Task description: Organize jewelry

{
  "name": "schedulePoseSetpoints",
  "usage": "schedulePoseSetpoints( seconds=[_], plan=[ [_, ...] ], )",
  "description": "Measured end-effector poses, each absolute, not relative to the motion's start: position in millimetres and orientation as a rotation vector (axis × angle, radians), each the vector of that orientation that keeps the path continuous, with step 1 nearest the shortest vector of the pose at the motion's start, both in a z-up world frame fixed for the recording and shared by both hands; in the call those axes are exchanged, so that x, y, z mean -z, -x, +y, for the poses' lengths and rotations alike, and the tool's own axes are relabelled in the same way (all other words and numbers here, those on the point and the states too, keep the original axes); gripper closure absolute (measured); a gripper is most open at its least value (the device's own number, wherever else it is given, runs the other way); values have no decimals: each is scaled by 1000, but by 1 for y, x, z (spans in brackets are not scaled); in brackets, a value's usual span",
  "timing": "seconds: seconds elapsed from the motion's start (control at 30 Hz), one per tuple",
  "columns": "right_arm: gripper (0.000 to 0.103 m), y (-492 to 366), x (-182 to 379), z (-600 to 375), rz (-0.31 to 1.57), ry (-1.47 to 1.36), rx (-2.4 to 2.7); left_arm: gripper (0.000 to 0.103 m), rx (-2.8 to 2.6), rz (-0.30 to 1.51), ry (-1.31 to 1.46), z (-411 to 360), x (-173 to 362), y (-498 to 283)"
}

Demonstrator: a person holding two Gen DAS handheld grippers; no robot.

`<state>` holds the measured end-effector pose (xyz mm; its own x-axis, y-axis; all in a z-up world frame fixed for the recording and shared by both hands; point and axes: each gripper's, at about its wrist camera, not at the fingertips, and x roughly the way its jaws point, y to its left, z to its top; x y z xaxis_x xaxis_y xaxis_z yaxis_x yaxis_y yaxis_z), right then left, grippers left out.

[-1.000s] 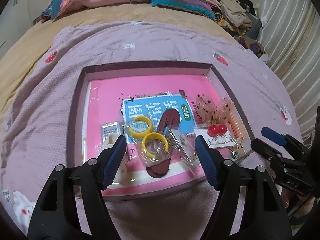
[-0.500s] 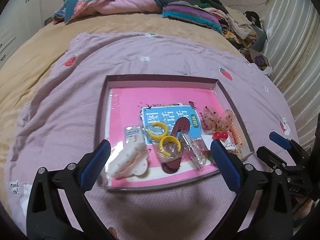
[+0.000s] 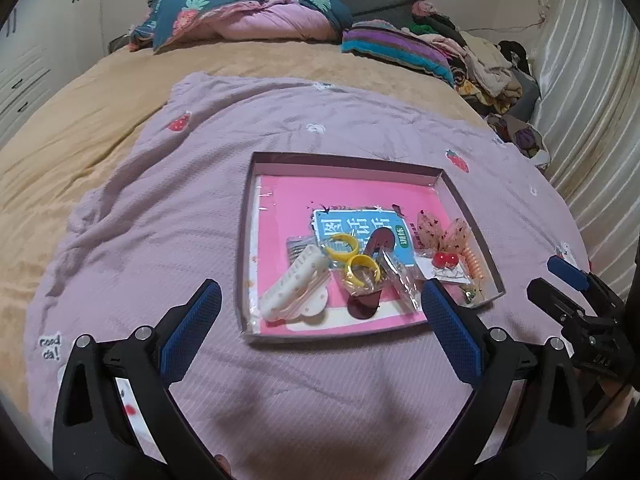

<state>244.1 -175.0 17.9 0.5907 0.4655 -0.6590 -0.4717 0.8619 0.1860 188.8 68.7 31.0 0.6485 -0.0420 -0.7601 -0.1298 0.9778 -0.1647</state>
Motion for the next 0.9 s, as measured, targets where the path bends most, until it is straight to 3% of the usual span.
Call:
schedulePoseSetpoints(
  seconds=[0.9],
  plan=[
    [4,-193,-38,-183,700,11,-566,9,-36,800,178,51,-38,-126]
  ],
)
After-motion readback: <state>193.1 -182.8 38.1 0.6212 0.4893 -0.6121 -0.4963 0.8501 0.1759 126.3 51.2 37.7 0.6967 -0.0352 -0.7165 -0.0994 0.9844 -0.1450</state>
